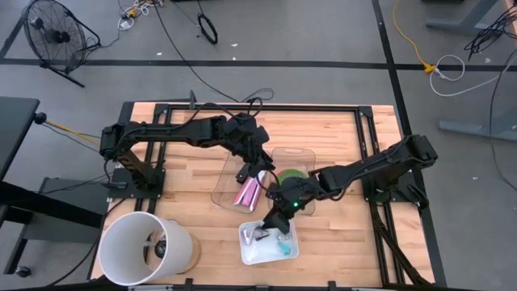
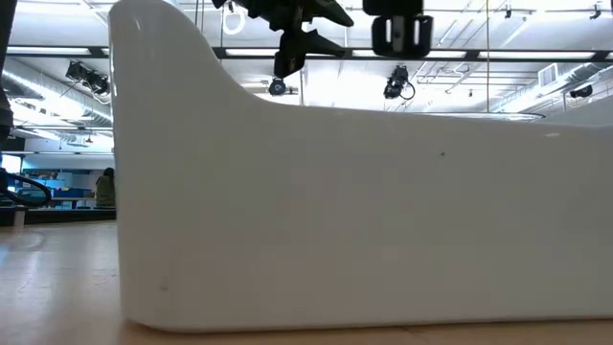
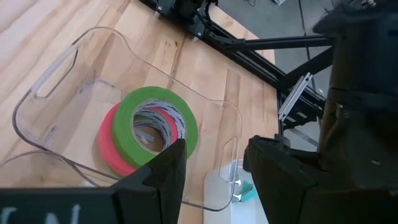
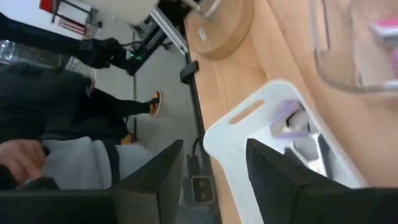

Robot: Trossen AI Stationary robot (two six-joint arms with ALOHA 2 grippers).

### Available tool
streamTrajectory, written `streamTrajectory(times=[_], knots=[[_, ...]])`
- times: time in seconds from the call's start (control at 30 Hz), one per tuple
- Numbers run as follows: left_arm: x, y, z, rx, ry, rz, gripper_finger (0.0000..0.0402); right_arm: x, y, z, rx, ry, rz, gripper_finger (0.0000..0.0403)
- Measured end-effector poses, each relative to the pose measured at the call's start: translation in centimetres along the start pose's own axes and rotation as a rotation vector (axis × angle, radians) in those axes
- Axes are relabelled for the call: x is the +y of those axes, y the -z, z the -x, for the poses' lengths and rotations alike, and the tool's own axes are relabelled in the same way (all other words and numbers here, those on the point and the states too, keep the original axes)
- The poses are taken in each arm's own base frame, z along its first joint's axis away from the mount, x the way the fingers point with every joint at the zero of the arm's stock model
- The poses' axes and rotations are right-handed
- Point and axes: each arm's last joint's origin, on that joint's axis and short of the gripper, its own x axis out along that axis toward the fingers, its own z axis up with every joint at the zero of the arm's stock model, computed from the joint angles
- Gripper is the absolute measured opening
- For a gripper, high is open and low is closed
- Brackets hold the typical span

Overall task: Pick and place Stapler, Stapler remover, tape
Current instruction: Return to Home Position

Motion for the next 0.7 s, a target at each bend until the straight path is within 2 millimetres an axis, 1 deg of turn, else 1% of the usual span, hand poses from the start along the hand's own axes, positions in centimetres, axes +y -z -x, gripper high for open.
streamTrajectory(times=[0.2,0.3,0.37,0.5,0.6,0.7], knots=[[-0.2,-0.2,0.4,-0.018,0.005,-0.129,0.0177,-1.1,-2.6,1.3,-0.025,-0.077,0.034,0.0164],[-0.4,-0.7,1.7,-0.054,0.010,-0.169,0.0177,-1.9,-3.9,2.4,-0.051,-0.085,0.068,0.0157],[-0.4,-1.3,3.1,-0.094,0.005,-0.188,0.0177,-2.3,-4.9,3.5,-0.080,-0.087,0.087,0.0153],[-0.4,-2.4,6.8,-0.197,-0.023,-0.258,0.0177,-3.0,-6.7,6.1,-0.159,-0.098,0.186,0.0146],[-0.5,-2.9,9.2,-0.264,-0.052,-0.298,0.0177,-3.3,-8.2,8.6,-0.257,-0.092,0.268,0.0140],[-0.5,-3.3,11.0,-0.318,-0.090,-0.323,0.0177,-3.3,-9.6,11.6,-0.390,-0.088,0.359,0.0134]])
